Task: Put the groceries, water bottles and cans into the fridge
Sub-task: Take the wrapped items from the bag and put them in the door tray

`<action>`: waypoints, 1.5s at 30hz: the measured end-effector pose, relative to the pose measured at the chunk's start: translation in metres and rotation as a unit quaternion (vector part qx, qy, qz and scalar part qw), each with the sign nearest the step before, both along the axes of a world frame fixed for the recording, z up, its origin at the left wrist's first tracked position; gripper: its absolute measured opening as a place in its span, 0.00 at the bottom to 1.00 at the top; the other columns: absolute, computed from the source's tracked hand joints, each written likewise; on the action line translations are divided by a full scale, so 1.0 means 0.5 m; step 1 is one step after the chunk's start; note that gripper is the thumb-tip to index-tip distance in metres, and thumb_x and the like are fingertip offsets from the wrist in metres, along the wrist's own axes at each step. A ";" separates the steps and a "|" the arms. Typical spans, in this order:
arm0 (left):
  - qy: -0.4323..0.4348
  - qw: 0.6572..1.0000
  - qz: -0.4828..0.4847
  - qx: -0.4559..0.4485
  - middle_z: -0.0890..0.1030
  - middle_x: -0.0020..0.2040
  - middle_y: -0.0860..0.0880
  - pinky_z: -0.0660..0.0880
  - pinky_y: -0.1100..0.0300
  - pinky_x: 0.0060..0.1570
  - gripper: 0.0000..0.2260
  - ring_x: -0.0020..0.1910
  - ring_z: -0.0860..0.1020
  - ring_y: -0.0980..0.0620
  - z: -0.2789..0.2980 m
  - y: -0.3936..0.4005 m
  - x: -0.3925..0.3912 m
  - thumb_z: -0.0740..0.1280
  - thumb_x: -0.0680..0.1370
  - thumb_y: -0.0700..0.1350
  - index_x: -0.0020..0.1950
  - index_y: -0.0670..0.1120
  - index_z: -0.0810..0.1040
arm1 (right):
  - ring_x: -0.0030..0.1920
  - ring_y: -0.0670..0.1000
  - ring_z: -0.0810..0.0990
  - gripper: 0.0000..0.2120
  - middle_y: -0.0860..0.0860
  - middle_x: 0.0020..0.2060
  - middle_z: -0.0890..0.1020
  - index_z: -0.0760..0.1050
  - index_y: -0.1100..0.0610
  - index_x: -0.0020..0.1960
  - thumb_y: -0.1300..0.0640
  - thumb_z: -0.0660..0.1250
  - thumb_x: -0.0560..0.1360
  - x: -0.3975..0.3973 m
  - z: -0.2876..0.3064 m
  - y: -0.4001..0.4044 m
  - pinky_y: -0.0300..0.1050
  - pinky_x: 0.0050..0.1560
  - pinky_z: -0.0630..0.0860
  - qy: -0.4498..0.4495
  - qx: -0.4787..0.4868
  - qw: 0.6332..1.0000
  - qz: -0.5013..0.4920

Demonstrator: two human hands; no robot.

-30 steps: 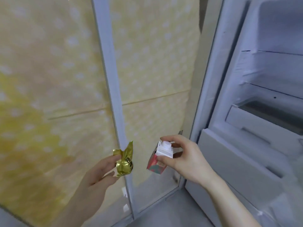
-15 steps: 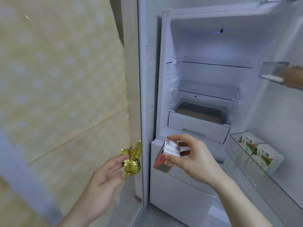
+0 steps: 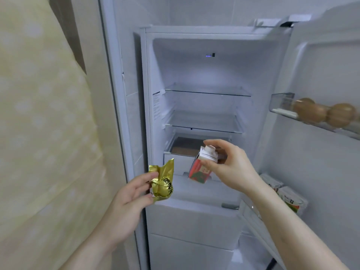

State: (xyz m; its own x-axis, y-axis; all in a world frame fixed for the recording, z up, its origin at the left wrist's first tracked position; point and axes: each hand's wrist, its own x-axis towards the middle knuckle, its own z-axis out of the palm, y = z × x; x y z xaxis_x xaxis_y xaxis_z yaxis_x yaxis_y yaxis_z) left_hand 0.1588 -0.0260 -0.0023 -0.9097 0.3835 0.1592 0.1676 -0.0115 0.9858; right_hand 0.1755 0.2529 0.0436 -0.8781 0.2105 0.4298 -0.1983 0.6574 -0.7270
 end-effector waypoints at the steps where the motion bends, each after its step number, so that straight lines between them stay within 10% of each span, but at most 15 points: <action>1: 0.001 1.000 -0.001 0.002 0.85 0.60 0.54 0.74 0.62 0.62 0.27 0.64 0.80 0.58 0.005 0.016 -0.022 0.65 0.67 0.39 0.66 0.49 0.79 | 0.51 0.37 0.82 0.21 0.37 0.53 0.83 0.79 0.43 0.64 0.52 0.77 0.73 -0.027 0.009 0.015 0.30 0.49 0.78 0.007 -0.006 1.000 -0.007; 9: 0.002 1.000 0.003 0.000 0.85 0.59 0.58 0.70 0.57 0.69 0.24 0.63 0.79 0.63 0.046 0.138 -0.190 0.65 0.76 0.29 0.65 0.51 0.80 | 0.55 0.44 0.80 0.20 0.47 0.59 0.81 0.77 0.50 0.68 0.52 0.73 0.77 -0.294 0.053 0.134 0.42 0.52 0.80 0.041 -0.045 0.996 -0.068; 17: -0.005 0.999 -0.022 0.026 0.85 0.60 0.51 0.71 0.53 0.70 0.27 0.65 0.80 0.51 0.065 0.228 -0.313 0.65 0.67 0.39 0.66 0.49 0.79 | 0.60 0.50 0.80 0.22 0.49 0.62 0.81 0.76 0.53 0.70 0.55 0.72 0.77 -0.466 0.061 0.249 0.40 0.53 0.77 0.077 -0.078 0.981 -0.157; 21: -0.004 0.999 -0.053 0.005 0.86 0.58 0.52 0.73 0.58 0.67 0.27 0.63 0.81 0.52 0.077 0.265 -0.379 0.65 0.67 0.39 0.66 0.50 0.79 | 0.53 0.47 0.79 0.21 0.48 0.61 0.81 0.76 0.50 0.68 0.51 0.73 0.77 -0.514 0.057 0.289 0.26 0.35 0.71 0.068 -0.076 0.972 -0.212; 38: -0.002 0.987 -0.156 -0.036 0.82 0.64 0.58 0.65 0.45 0.74 0.27 0.70 0.75 0.53 0.119 0.351 -0.562 0.66 0.67 0.44 0.64 0.64 0.80 | 0.70 0.54 0.74 0.31 0.51 0.71 0.75 0.70 0.51 0.75 0.50 0.75 0.75 -0.599 0.029 0.339 0.52 0.68 0.74 0.015 -0.033 0.949 -0.314; 45: 0.025 0.981 -0.191 0.002 0.84 0.61 0.52 0.66 0.45 0.73 0.24 0.66 0.79 0.52 0.159 0.384 -0.514 0.68 0.71 0.38 0.63 0.58 0.82 | 0.70 0.45 0.71 0.28 0.43 0.72 0.71 0.69 0.48 0.75 0.56 0.72 0.77 -0.424 0.052 0.282 0.46 0.71 0.71 0.014 0.006 0.961 -0.275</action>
State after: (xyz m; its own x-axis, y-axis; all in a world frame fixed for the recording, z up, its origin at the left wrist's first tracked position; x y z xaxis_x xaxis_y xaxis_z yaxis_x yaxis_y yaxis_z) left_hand -0.0981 0.1659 0.0774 -0.6902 0.6950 0.2016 0.1980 -0.0866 0.9764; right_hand -0.0364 0.3941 0.0694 -0.6242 0.6339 0.4566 0.1628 0.6772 -0.7176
